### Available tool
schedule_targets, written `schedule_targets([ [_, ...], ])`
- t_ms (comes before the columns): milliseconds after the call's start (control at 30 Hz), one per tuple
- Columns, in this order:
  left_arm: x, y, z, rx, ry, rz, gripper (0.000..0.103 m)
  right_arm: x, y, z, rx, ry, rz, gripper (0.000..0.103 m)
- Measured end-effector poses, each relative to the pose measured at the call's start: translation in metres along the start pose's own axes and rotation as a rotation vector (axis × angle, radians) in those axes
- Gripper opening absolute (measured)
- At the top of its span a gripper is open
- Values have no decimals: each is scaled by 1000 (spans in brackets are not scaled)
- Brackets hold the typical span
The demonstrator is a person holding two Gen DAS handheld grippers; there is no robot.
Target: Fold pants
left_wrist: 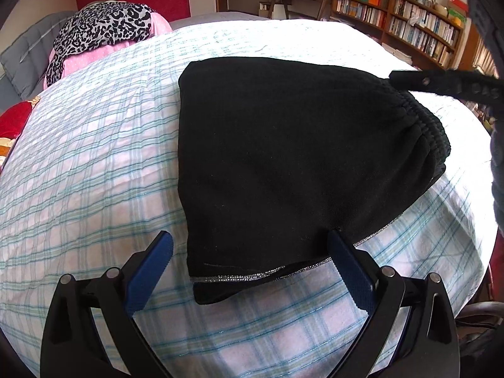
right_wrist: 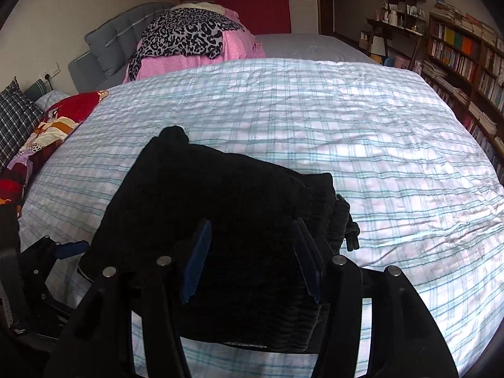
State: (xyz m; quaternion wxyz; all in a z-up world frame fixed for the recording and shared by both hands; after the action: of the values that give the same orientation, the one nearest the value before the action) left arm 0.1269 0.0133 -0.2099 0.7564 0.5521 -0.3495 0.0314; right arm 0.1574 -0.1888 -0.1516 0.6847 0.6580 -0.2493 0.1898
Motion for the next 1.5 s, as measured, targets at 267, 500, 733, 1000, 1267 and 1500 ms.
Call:
schedule_targets([
  [267, 5, 4, 0, -54, 36, -5, 98, -15, -19, 4, 15, 37, -40, 52],
  [500, 33, 1, 23, -106, -9, 31, 98, -3, -15, 5, 70, 50, -142, 52],
  [733, 25, -23, 29, -105, -64, 11, 98, 79, 0, -21, 236, 12, -119, 54],
  [1000, 24, -25, 29, -114, -81, 21, 98, 148, -69, -134, 437, 135, -261, 54],
  [1267, 24, -25, 25, -124, -87, 26, 98, 155, -135, -191, 469, 137, -418, 21],
  [1500, 21, -25, 27, -119, -100, 28, 98, 175, -146, -193, 346, 191, -322, 1],
])
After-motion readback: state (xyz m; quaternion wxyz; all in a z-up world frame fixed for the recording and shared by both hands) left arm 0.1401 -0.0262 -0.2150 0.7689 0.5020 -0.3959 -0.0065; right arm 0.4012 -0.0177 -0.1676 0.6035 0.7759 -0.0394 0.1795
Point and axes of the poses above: each gripper's, at about its wrist camera, not at the fingertips, and y roughly against the way its jaws point, z to its right, x to its top, the point moved 9 cm from there along -y, roughly the way its jaws point, and after that the axes turned 11 degrees about -x, right-handed, at the moved point
